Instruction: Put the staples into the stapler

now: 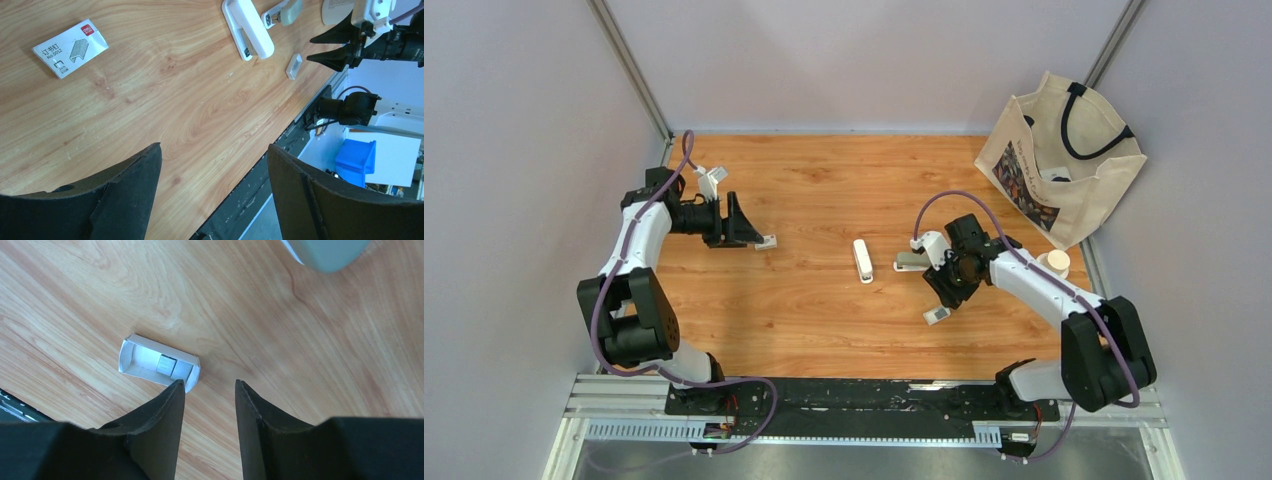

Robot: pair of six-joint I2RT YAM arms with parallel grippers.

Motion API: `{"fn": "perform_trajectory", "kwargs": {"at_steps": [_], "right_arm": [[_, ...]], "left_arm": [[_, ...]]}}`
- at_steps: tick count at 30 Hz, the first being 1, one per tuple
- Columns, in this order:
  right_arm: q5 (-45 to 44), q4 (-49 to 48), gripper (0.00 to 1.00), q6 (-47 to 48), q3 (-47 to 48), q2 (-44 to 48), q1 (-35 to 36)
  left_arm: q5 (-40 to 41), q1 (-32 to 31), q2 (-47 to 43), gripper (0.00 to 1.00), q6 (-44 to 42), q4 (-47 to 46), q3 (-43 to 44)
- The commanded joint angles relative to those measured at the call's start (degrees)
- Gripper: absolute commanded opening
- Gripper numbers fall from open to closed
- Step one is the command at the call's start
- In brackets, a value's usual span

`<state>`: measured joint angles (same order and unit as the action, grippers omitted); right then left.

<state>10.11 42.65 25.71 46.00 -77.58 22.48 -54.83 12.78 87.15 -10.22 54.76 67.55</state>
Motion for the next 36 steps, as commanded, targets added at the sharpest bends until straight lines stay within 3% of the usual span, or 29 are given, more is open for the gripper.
{"fn": "perform_trajectory", "kwargs": {"at_steps": [1,30,36], "right_arm": [[0.0,0.0,0.44,-0.9,0.3,-1.3,0.1],[-0.3,-0.6,0.29,-2.1,0.8,-6.2,1.5],[-0.8,-0.9,0.17,-2.2,0.7,-5.3,1.9]], "left_arm": [[-0.1,0.1,-2.6,0.85,0.9,-1.4,-0.3],[0.5,0.2,-3.7,0.87,1.5,-3.0,-1.3],[0.7,0.2,-3.7,0.87,1.5,-3.2,-1.3]]}}
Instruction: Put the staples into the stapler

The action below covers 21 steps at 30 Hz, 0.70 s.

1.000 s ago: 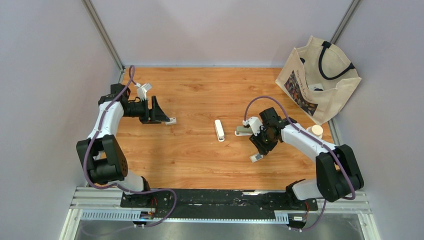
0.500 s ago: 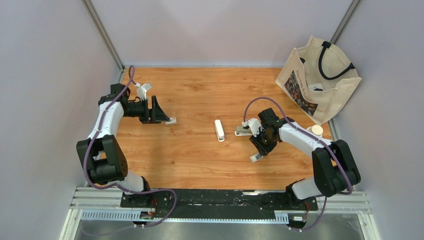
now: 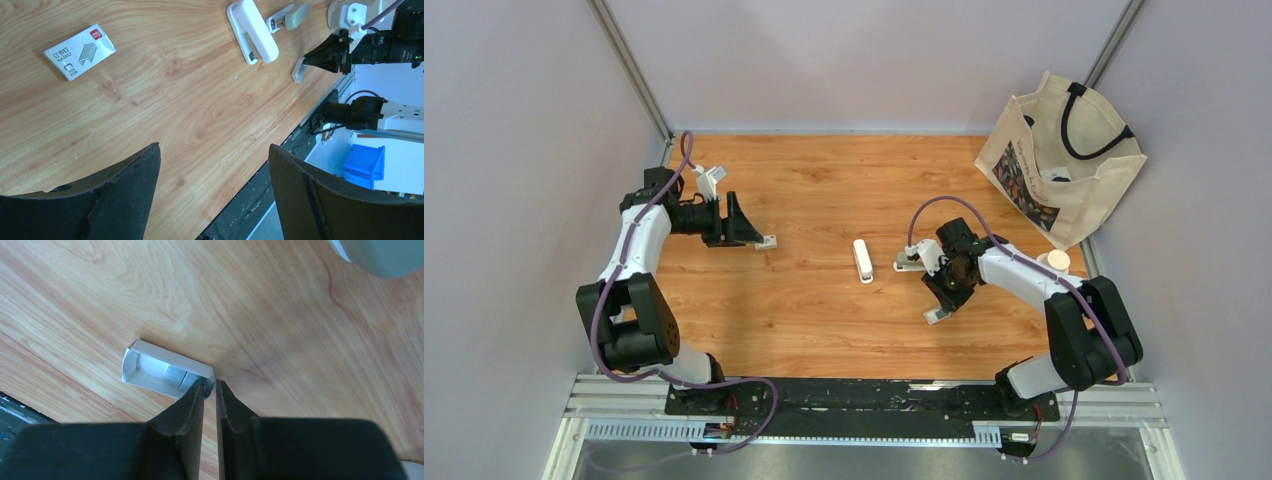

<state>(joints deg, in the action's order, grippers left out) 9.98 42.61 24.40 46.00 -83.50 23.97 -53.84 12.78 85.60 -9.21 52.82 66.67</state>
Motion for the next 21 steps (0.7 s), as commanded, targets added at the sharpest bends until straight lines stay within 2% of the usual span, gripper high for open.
{"fn": "perform_trajectory", "kwargs": {"at_steps": [1,3,7,16,21], "right_arm": [[-0.7,-0.9,0.14,-0.9,0.6,1.1,0.4],[-1.2,-1.4,0.06,-0.9,0.3,1.9,0.5],[-2.0,-2.3,0.01,-1.0,0.0,3.6,0.5],[-5.2,-5.5,0.00,-0.8,-2.0,8.7,2.0],[-6.9,-5.5,0.00,-0.8,-2.4,7.3,2.5]], "left_arm": [[-0.2,0.2,-2.2,0.87,0.6,-1.1,-0.3],[-0.2,0.2,-2.3,0.87,0.5,-1.3,-0.4],[0.0,0.2,-2.5,0.87,0.7,-1.3,-0.4],[0.2,0.2,-3.1,0.87,0.6,-1.4,-0.4],[0.3,0.2,-3.2,0.87,0.7,-1.4,-0.6]]}}
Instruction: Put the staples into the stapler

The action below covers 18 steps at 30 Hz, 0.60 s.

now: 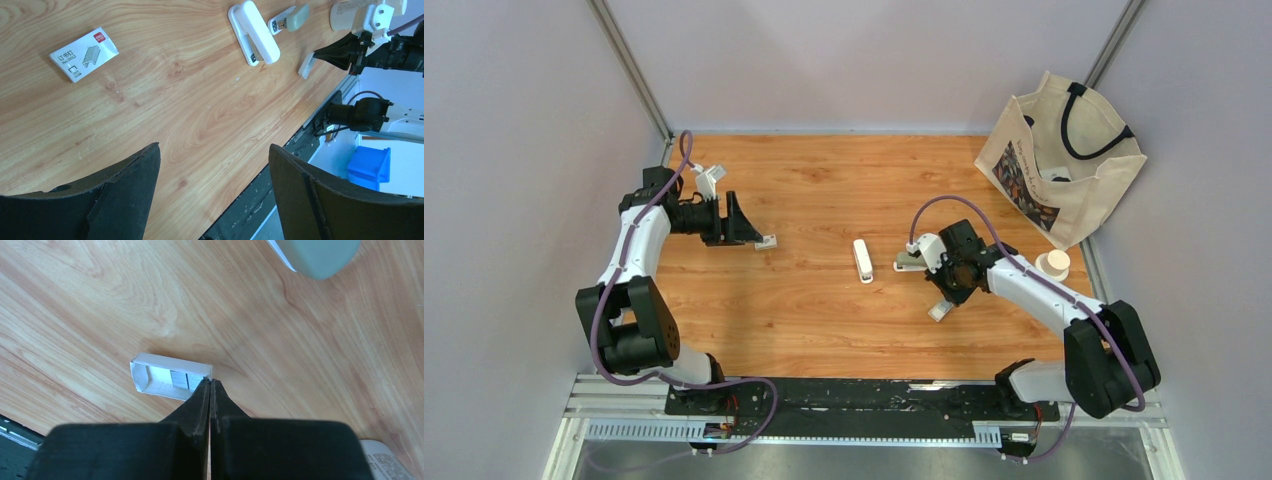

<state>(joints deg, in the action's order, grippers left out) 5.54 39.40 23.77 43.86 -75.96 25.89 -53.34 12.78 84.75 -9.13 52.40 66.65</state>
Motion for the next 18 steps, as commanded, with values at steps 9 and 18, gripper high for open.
{"fn": "perform_trajectory", "kwargs": {"at_steps": [9,18], "right_arm": [[-0.6,-2.0,0.00,-0.3,0.0,1.1,1.2],[-4.3,-4.0,0.00,-0.7,-0.5,1.4,2.3]], "left_arm": [[-0.3,0.2,-2.5,0.87,0.6,-1.3,-0.7],[-0.5,0.2,-2.5,0.87,0.6,-1.2,-0.7]]}}
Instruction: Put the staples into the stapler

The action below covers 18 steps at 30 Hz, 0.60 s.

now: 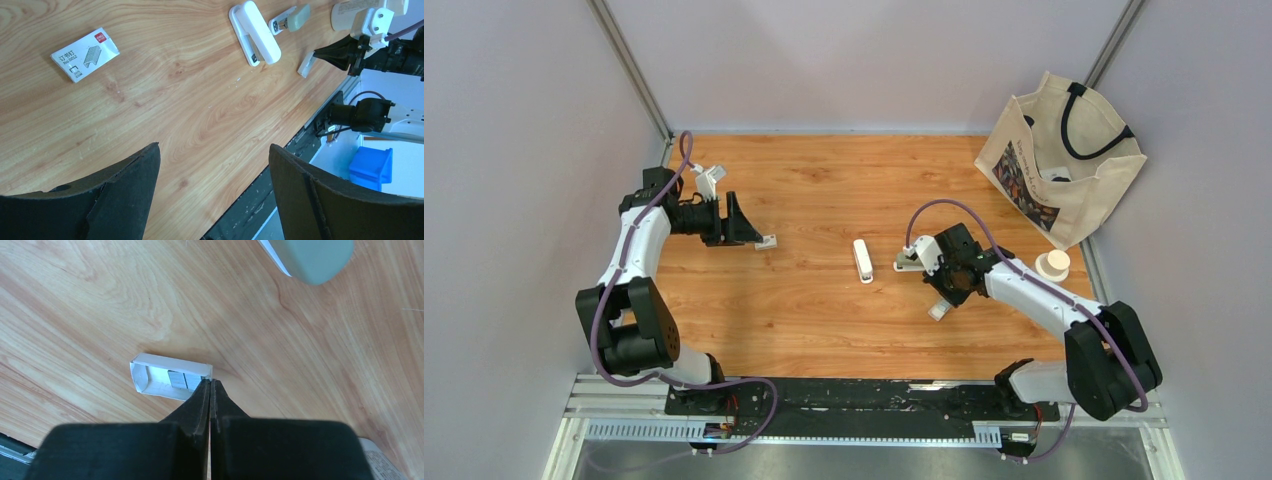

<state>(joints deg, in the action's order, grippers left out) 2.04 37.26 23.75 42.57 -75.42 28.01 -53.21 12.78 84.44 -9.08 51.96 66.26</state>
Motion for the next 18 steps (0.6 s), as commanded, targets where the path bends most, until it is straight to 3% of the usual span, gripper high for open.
{"fn": "perform_trajectory", "kwargs": {"at_steps": [1,7,10,16,18], "right_arm": [[-1.5,-2.0,0.00,-0.5,0.6,0.5,0.2],[-0.7,-0.2,0.00,0.1,1.2,-2.9,0.2],[-5.2,-2.9,0.00,0.4,0.1,-2.4,0.4],[-0.1,-0.8,0.00,-0.4,1.6,-1.2,-0.3],[-4.3,-3.0,0.00,-0.8,0.4,-0.2,0.2]], "left_arm": [[-0.7,0.2,-2.2,0.87,0.6,-0.9,-0.4],[-0.7,0.2,-2.2,0.87,0.6,-0.9,-0.4],[-0.8,0.2,-2.4,0.88,0.6,-0.9,-0.4],[-0.8,0.2,-2.3,0.88,0.5,-1.1,-0.5],[-0.7,0.2,-2.3,0.88,0.5,-1.0,-0.5]]}}
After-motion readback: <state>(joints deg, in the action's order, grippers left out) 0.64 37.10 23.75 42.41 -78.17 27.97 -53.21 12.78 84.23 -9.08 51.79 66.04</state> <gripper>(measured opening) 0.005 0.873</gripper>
